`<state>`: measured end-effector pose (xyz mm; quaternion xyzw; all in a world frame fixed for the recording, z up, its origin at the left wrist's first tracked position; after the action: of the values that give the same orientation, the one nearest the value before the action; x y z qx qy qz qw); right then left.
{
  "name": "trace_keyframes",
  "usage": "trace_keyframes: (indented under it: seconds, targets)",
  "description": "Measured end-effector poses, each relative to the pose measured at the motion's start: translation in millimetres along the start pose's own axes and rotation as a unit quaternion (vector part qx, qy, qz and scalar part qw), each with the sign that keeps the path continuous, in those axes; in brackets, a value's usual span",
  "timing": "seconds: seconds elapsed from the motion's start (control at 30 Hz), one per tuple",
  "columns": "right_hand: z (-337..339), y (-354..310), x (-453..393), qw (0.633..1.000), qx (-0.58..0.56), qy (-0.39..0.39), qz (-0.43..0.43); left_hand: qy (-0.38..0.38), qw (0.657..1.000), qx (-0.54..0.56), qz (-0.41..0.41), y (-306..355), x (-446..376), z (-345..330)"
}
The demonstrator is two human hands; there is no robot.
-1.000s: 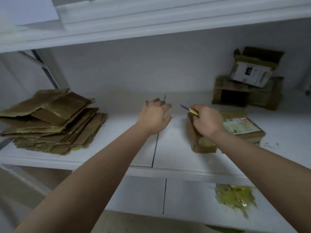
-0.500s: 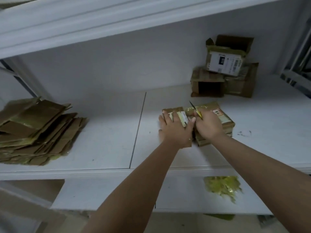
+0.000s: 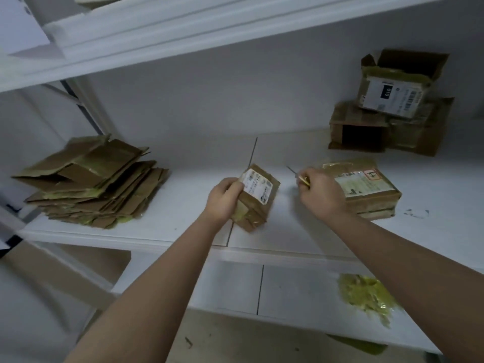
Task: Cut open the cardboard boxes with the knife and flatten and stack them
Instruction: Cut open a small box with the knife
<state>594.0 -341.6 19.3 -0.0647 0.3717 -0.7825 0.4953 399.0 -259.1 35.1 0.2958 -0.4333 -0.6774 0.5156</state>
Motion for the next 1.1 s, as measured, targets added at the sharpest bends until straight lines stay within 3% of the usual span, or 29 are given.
trace_keyframes:
  seconds: [0.2, 0.3, 0.4, 0.5, 0.63, 0.73, 0.9, 1.03, 1.1]
  targets:
    - [-46, -18, 7, 0.989, -0.048, -0.137, -0.02, 0.008, 0.999, -0.015, 0.048, -44, 3, 71]
    - [-59, -26, 10, 0.985, -0.056, -0.158, -0.026, 0.078, 0.995, -0.055, 0.009, -54, 3, 81]
    - [-69, -30, 12, 0.982, -0.077, -0.17, -0.036, 0.068, 0.975, -0.198, -0.074, -46, 3, 71]
    - [-76, -32, 14, 0.978, -0.099, -0.177, -0.053, 0.009, 0.928, -0.37, -0.043, -53, -6, 62]
    - [-84, -31, 14, 0.976, -0.116, -0.176, -0.051, 0.025, 0.952, -0.289, -0.096, -57, -8, 72]
    - [-83, -30, 13, 0.985, -0.113, -0.126, -0.043, -0.025, 0.957, -0.242, -0.158, -54, 0, 76]
    - [-70, -30, 6, 0.983, -0.161, -0.011, -0.091, -0.116, 0.875, -0.408, -0.234, -47, -4, 75]
    - [-68, -27, -1, 0.98, -0.185, -0.028, -0.072, -0.085, 0.796, -0.518, -0.3, -41, -16, 84]
    - [-71, -29, -2, 0.972, -0.223, -0.058, -0.048, -0.067, 0.779, -0.524, -0.337, -41, -20, 86]
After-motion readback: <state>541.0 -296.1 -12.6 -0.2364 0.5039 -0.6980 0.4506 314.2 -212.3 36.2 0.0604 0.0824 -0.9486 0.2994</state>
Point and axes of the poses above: each hand's wrist, its own x-axis away from the middle knuckle, its own z-axis out of the back of the hand, y = z × x, the point moved 1 cm from there along -x, towards the middle knuckle, and after that the axes turned 3 degrees about -x, right-handed, at the moved point
